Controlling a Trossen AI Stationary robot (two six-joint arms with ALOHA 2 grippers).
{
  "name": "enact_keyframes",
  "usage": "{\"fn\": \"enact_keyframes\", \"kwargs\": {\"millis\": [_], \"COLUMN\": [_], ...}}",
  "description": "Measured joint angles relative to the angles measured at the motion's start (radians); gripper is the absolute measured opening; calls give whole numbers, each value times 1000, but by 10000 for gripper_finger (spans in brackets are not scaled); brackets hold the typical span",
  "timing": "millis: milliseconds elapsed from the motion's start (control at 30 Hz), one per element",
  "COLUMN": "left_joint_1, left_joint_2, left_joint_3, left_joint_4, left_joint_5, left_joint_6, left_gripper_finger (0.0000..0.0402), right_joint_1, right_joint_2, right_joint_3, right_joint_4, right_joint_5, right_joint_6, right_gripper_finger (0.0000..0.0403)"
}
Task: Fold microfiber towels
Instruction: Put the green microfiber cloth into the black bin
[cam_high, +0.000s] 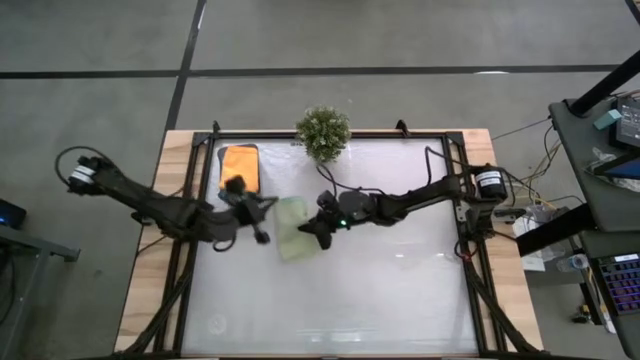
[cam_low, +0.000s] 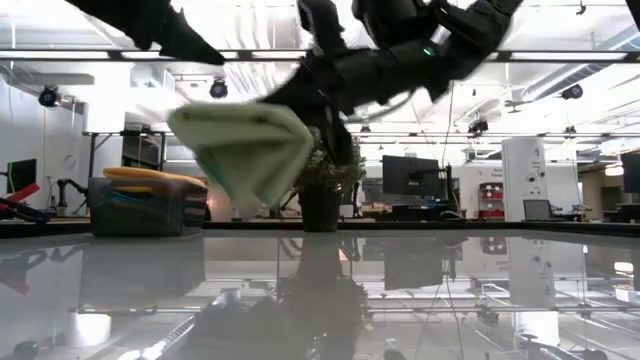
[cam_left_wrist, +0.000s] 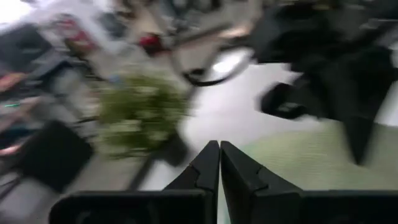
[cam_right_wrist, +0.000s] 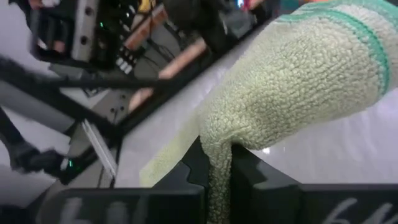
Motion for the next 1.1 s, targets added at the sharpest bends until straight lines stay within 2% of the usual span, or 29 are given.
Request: {"fn": "enact_keyframes", "kwargs": {"millis": [233, 600, 833, 900, 1033, 1100], "left_joint_1": [-2, -3, -3, -4, -17, -26], "left_joint_2": [-198, -348, -361, -361, -363, -370], "left_joint_3": [-59, -106, -108, -108, -108, -108], "left_joint_4": [-1, 0, 1, 1, 1, 1], "left_joint_5": [-337, -363, -370, -419, -614, -620], "left_joint_6": [0, 50, 50, 51, 50, 50], "left_gripper_finger": [1, 1, 1, 1, 1, 1], "right_joint_1": [-66, -182, -238, -248, -254, -254], "right_joint_2": [74, 374, 594, 652, 751, 770], "right_joint_3": [268, 740, 1070, 1159, 1318, 1333], "right_joint_4": [-151, -250, -291, -293, -296, -248], "right_joint_5": [3, -43, -60, -78, -124, -124], "right_joint_6": [-75, -113, -113, -112, -108, -110], "right_gripper_finger": [15, 15, 15, 15, 15, 15]}}
